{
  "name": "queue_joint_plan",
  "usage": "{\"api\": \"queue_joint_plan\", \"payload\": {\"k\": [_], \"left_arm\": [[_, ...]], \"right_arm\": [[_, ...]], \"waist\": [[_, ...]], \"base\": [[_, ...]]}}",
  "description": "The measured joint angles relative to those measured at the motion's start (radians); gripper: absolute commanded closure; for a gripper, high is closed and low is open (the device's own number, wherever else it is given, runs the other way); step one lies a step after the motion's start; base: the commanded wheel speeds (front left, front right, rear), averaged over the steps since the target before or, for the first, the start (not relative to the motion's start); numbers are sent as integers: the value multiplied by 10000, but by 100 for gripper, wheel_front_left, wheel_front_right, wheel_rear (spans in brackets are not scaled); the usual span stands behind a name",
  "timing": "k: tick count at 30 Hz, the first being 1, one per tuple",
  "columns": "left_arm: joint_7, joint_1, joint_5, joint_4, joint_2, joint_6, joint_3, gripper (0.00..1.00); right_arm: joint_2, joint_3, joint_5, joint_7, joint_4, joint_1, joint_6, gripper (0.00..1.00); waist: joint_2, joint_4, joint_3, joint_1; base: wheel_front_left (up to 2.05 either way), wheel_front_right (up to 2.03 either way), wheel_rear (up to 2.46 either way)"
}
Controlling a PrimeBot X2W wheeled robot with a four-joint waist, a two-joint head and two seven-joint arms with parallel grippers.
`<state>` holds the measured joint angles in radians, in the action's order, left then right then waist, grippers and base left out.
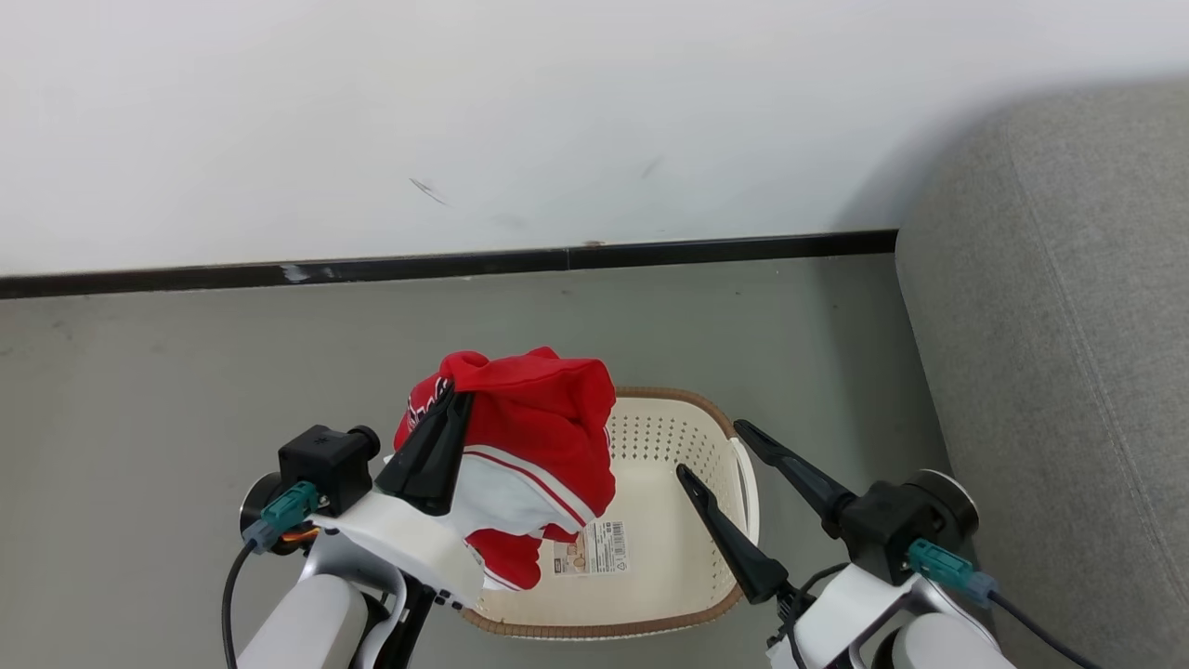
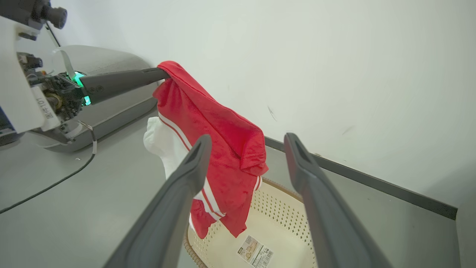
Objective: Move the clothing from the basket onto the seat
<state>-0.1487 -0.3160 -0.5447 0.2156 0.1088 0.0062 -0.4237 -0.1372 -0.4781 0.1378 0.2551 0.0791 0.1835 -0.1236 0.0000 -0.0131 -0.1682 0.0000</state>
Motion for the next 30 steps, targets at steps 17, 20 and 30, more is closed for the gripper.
{"api": "queue_joint_plan", "payload": {"k": [17, 20, 30], "left_arm": [[1220, 493, 276, -1484, 384, 17, -671, 100], [1430, 677, 276, -1708, 487, 17, -777, 100], [1935, 1035, 261, -2594, 516, 38, -1185, 100]], "right_arm": [[-811, -1421, -86, 0, -201, 460, 0, 0], [-1001, -1590, -90, 0, -339, 767, 0, 0], [-1340, -1939, 88, -180, -491, 1151, 0, 0]], "waist": [[0, -410, 1024, 0], [0, -480, 1155, 0], [0, -721, 1406, 0]], "base": [[0, 0, 0], [0, 0, 0], [0, 0, 0]]}}
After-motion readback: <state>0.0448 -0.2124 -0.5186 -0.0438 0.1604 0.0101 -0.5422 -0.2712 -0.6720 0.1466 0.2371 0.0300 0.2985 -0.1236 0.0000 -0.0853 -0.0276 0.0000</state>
